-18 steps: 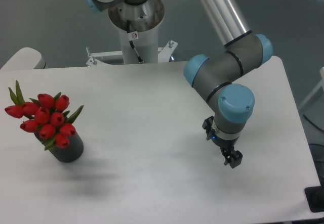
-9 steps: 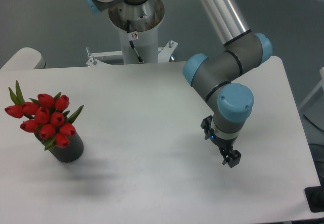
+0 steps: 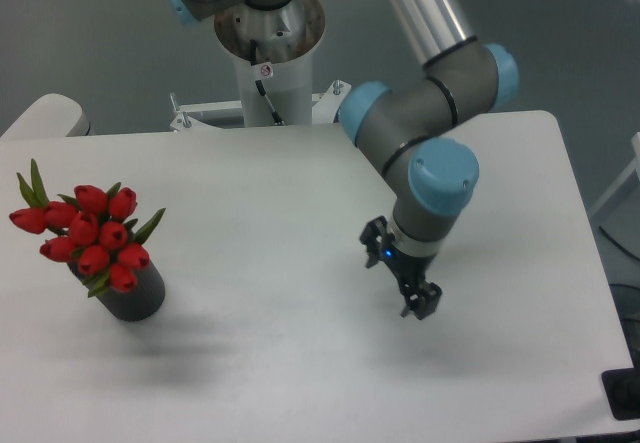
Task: Pick up the flowers from the vase
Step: 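Swing the open gripper toward the red tulips in the grey vase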
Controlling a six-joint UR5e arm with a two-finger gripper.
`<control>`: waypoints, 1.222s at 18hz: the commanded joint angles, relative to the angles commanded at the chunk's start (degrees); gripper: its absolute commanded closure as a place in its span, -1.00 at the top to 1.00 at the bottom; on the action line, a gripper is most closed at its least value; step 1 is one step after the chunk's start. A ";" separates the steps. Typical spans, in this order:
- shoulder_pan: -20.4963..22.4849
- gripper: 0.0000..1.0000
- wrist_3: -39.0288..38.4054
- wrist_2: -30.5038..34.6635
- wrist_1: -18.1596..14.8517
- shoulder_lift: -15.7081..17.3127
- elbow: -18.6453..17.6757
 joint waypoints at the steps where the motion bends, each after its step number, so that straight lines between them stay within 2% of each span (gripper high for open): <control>1: 0.00 1.00 -0.35 -1.93 0.00 1.14 -1.50; 5: -0.70 1.00 -4.56 -9.40 0.09 5.18 -6.33; 7: -1.40 1.00 -6.67 -15.10 0.00 6.42 -8.27; 10: -1.58 1.00 -7.47 -24.07 -0.17 8.09 -11.08; 14: -1.84 1.00 -7.47 -32.43 -0.09 10.29 -14.95; 19: -4.30 1.00 -7.56 -41.13 0.26 11.79 -17.59; 22: -5.54 1.00 -7.56 -43.43 0.26 11.88 -17.77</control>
